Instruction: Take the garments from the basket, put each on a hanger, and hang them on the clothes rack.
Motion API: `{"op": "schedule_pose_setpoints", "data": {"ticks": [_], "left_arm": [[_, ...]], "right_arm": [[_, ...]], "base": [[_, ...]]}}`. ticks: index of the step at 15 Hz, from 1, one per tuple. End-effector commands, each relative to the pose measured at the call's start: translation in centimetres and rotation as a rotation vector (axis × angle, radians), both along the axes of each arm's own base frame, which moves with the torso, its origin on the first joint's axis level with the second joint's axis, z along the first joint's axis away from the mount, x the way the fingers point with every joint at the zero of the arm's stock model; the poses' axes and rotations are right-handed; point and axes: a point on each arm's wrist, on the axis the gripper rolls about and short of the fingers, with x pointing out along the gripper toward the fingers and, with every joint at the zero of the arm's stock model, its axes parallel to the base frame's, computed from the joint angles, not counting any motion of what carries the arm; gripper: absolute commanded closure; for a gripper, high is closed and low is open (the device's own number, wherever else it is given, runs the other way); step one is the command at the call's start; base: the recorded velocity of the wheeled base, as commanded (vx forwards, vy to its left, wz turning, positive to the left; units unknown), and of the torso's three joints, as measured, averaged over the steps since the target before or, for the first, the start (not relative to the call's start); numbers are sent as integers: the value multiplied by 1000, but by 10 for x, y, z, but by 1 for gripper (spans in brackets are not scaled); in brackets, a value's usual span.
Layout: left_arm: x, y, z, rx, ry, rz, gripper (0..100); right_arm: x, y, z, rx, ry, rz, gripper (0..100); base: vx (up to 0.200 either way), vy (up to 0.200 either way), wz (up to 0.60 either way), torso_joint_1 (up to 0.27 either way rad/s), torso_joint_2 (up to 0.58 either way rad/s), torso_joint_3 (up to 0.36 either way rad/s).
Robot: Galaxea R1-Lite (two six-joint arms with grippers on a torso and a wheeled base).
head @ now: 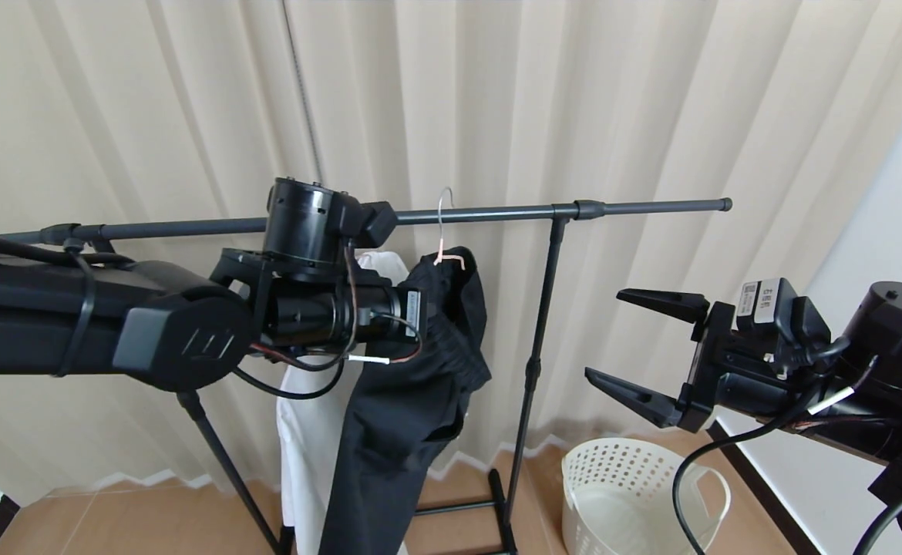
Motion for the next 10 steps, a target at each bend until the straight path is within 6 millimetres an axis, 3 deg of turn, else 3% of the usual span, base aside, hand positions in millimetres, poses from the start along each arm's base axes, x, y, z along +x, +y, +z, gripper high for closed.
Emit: {"op": "schedule_pose_setpoints", "data": {"ticks": [1, 10], "left_arm": [[19, -17, -13, -3, 19, 29, 100], [53, -29, -27, -45, 27, 163, 100]], "right_arm": [[0, 0, -1, -2, 2, 1, 0], [1, 0, -4, -6, 15, 1, 0]], "base": [[0, 0, 0, 0, 0, 0], [0, 0, 0, 0, 0, 0]]}}
